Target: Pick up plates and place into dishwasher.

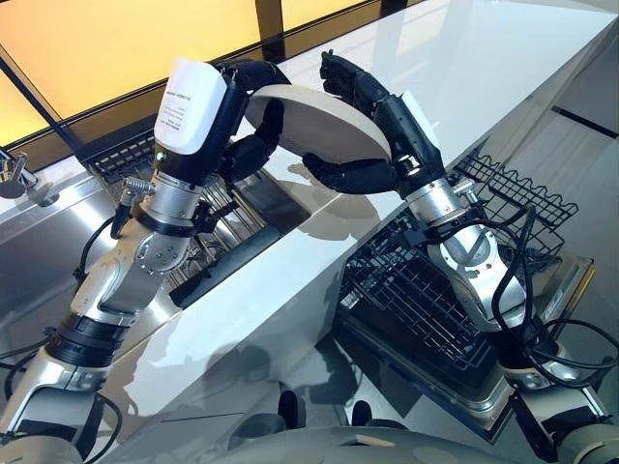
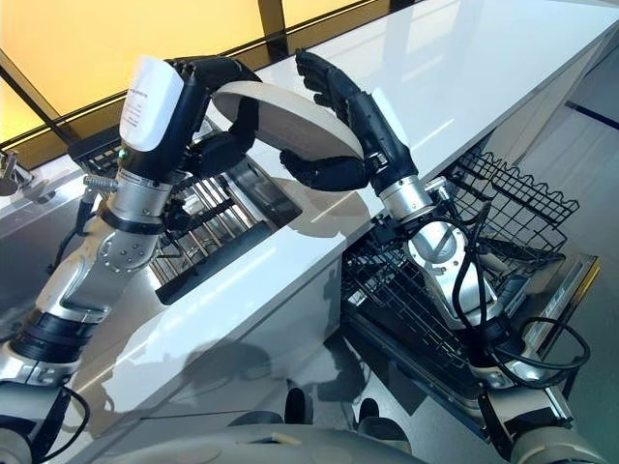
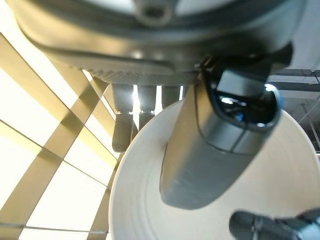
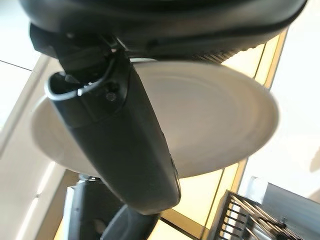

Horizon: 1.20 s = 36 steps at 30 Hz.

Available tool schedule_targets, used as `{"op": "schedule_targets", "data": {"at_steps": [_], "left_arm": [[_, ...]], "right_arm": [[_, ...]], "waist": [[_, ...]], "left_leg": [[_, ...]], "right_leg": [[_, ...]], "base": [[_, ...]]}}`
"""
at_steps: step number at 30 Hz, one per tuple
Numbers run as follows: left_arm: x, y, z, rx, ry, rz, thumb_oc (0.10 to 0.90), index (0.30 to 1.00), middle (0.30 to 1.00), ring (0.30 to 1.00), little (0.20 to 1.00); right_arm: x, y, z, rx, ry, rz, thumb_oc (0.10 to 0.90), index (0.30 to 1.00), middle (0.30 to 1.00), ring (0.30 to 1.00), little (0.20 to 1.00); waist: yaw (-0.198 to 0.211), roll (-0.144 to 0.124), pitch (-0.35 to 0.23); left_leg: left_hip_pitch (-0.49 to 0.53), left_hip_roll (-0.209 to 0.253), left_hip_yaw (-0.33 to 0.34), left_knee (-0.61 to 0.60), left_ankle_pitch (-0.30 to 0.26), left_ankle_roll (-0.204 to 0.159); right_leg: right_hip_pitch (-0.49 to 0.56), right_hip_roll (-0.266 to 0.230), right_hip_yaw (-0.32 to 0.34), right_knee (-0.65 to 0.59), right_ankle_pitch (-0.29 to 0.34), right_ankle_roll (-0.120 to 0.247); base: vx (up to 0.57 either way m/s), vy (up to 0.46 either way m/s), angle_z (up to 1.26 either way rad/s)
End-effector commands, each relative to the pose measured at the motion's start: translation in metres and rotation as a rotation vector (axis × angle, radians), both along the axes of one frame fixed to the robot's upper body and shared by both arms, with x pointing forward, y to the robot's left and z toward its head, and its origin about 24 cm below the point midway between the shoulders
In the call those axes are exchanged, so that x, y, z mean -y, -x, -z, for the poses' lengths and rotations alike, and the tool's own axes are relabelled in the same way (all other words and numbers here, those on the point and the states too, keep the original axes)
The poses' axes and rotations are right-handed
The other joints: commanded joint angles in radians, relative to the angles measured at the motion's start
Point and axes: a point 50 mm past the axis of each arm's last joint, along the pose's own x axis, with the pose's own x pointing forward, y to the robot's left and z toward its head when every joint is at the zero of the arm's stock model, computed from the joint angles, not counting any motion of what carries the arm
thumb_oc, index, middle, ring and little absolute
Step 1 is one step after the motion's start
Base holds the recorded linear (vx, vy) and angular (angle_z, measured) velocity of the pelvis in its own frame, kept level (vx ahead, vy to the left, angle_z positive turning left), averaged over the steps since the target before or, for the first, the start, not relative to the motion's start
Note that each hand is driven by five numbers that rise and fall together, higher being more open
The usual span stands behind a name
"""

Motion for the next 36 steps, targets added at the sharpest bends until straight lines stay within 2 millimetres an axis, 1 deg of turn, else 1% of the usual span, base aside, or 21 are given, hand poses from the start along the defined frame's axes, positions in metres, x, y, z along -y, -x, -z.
{"op": "schedule_targets", "data": {"at_steps": [1, 4, 8, 16, 19, 20, 21, 22, 24, 26, 29, 30, 31, 32, 33, 36], "left_arm": [[0.008, 0.008, -0.037, 0.142, 0.119, 0.108, 0.1, 0.3, 0.3, 0.3, 0.2], [0.008, 0.011, -0.035, 0.165, 0.129, 0.125, 0.1, 0.3, 0.3, 0.3, 0.2], [0.012, 0.015, -0.038, 0.235, 0.133, 0.145, 0.1, 0.3, 0.3, 0.3, 0.2], [0.014, 0.032, -0.051, 0.532, 0.101, 0.115, 0.1, 0.3, 0.3, 0.3, 0.2], [0.013, 0.035, -0.056, 0.565, 0.112, 0.119, 0.1, 0.3, 0.3, 0.3, 0.2], [0.012, 0.035, -0.057, 0.561, 0.116, 0.12, 0.138, 0.333, 0.333, 0.333, 0.238], [0.01, 0.035, -0.059, 0.533, 0.157, 0.134, 0.608, 0.735, 0.735, 0.735, 0.708], [0.008, 0.033, -0.059, 0.496, 0.183, 0.141, 0.8, 0.9, 0.9, 0.9, 0.9], [0.002, 0.029, -0.055, 0.393, 0.253, 0.165, 0.8, 0.9, 0.9, 0.9, 0.9], [-0.005, 0.026, -0.048, 0.315, 0.298, 0.155, 0.8, 0.9, 0.9, 0.9, 0.9], [-0.021, 0.023, -0.037, 0.259, 0.308, 0.059, 0.8, 0.9, 0.9, 0.9, 0.9], [-0.029, 0.022, -0.034, 0.247, 0.305, 0.011, 0.8, 0.9, 0.9, 0.9, 0.9], [-0.033, 0.021, -0.033, 0.233, 0.304, -0.013, 0.8, 0.9, 0.9, 0.9, 0.9], [-0.045, 0.021, -0.029, 0.204, 0.301, -0.064, 0.8, 0.9, 0.9, 0.9, 0.9], [-0.058, 0.021, -0.025, 0.162, 0.309, -0.118, 0.8, 0.9, 0.9, 0.9, 0.9], [-0.087, 0.025, -0.009, 0.036, 0.373, -0.204, 0.8, 0.9, 0.9, 0.9, 0.9]], "right_arm": [[-0.006, 0.021, -0.057, 0.305, -0.144, -0.093, 0.1, 0.3, 0.3, 0.3, 0.2], [-0.006, 0.019, -0.054, 0.289, -0.139, -0.092, 0.1, 0.3, 0.3, 0.3, 0.2], [-0.006, 0.017, -0.052, 0.278, -0.125, -0.077, 0.1, 0.3, 0.3, 0.3, 0.2], [-0.001, 0.013, -0.048, 0.252, -0.067, -0.028, 0.1, 0.3, 0.3, 0.3, 0.2], [0.004, 0.011, -0.046, 0.247, -0.048, 0.01, 0.1, 0.3, 0.3, 0.3, 0.2], [0.004, 0.011, -0.046, 0.248, -0.048, 0.015, 0.1, 0.3, 0.3, 0.3, 0.2], [0.009, 0.011, -0.047, 0.262, -0.053, 0.043, 0.1, 0.3, 0.3, 0.3, 0.2], [0.011, 0.011, -0.048, 0.281, -0.061, 0.069, 0.1, 0.3, 0.3, 0.3, 0.2], [0.022, 0.014, -0.054, 0.362, -0.087, 0.159, 0.1, 0.3, 0.3, 0.3, 0.2], [0.037, 0.019, -0.06, 0.471, -0.125, 0.282, 0.1, 0.3, 0.3, 0.3, 0.2], [0.065, 0.025, -0.064, 0.559, -0.204, 0.455, 0.1, 0.3, 0.3, 0.3, 0.2], [0.076, 0.026, -0.063, 0.569, -0.222, 0.519, 0.1, 0.3, 0.3, 0.3, 0.2], [0.081, 0.026, -0.061, 0.567, -0.23, 0.547, 0.1, 0.3, 0.3, 0.3, 0.2], [0.094, 0.029, -0.057, 0.563, -0.24, 0.606, 0.1, 0.3, 0.3, 0.3, 0.2], [0.107, 0.032, -0.051, 0.548, -0.257, 0.668, 0.1, 0.3, 0.3, 0.3, 0.2], [0.134, 0.043, -0.032, 0.509, -0.293, 0.802, 0.1, 0.3, 0.3, 0.3, 0.2]], "waist": [[0.0, 0.007, -0.084], [-0.001, 0.007, -0.083], [-0.003, 0.006, -0.085], [-0.012, 0.002, -0.093], [-0.016, 0.002, -0.097], [-0.016, 0.003, -0.098], [-0.016, 0.003, -0.098], [-0.016, 0.003, -0.098], [-0.016, 0.003, -0.096], [-0.016, 0.005, -0.095], [-0.017, 0.008, -0.092], [-0.018, 0.009, -0.092], [-0.018, 0.009, -0.092], [-0.02, 0.011, -0.09], [-0.022, 0.012, -0.09], [-0.025, 0.015, -0.089]], "left_leg": [[0.04, -0.058, 0.016, 0.015, -0.149, 0.027], [0.04, -0.058, 0.015, 0.016, -0.15, 0.027], [0.039, -0.056, 0.014, 0.014, -0.149, 0.026], [0.039, -0.054, 0.017, 0.007, -0.148, 0.021], [0.037, -0.053, 0.018, 0.004, -0.146, 0.017], [0.036, -0.053, 0.019, 0.004, -0.146, 0.017], [0.036, -0.051, 0.02, 0.003, -0.146, 0.016], [0.037, -0.051, 0.021, 0.003, -0.145, 0.015], [0.037, -0.049, 0.022, 0.003, -0.145, 0.014], [0.039, -0.048, 0.022, 0.003, -0.147, 0.016], [0.041, -0.048, 0.028, 0.004, -0.151, 0.018], [0.042, -0.048, 0.03, 0.005, -0.152, 0.019], [0.043, -0.048, 0.031, 0.005, -0.152, 0.019], [0.043, -0.048, 0.033, 0.005, -0.152, 0.021], [0.043, -0.048, 0.036, 0.005, -0.152, 0.022], [0.043, -0.049, 0.043, 0.004, -0.15, 0.027]], "right_leg": [[-0.024, 0.082, -0.034, 0.119, -0.138, -0.004], [-0.023, 0.082, -0.032, 0.117, -0.138, -0.006], [-0.023, 0.084, -0.028, 0.116, -0.138, -0.007], [-0.023, 0.085, -0.025, 0.105, -0.134, -0.009], [-0.023, 0.085, -0.024, 0.1, -0.132, -0.008], [-0.023, 0.085, -0.024, 0.099, -0.131, -0.008], [-0.022, 0.085, -0.026, 0.097, -0.13, -0.007], [-0.022, 0.084, -0.026, 0.097, -0.129, -0.007], [-0.022, 0.085, -0.025, 0.096, -0.128, -0.005], [-0.021, 0.087, -0.024, 0.096, -0.128, -0.004], [-0.02, 0.088, -0.021, 0.094, -0.127, -0.001], [-0.02, 0.088, -0.019, 0.093, -0.127, 0.0], [-0.02, 0.088, -0.017, 0.093, -0.127, 0.0], [-0.02, 0.088, -0.016, 0.092, -0.126, 0.001], [-0.021, 0.088, -0.014, 0.091, -0.125, 0.003], [-0.021, 0.088, -0.01, 0.085, -0.121, 0.004]], "base": [[0.0, 0.0, 0.0], [0.0, 0.0, 0.0], [0.0, 0.0, 0.0], [0.0, 0.0, 0.0], [0.0, 0.0, 0.0], [0.0, 0.0, 0.0], [0.0, 0.0, 0.0], [0.0, 0.0, 0.0], [0.0, 0.0, 0.0], [0.0, 0.0, 0.0], [0.0, 0.0, 0.0], [0.0, 0.0, 0.0], [0.0, 0.0, 0.0], [0.0, 0.0, 0.0], [0.0, 0.0, 0.0], [-0.02, -0.01, -0.07]]}}
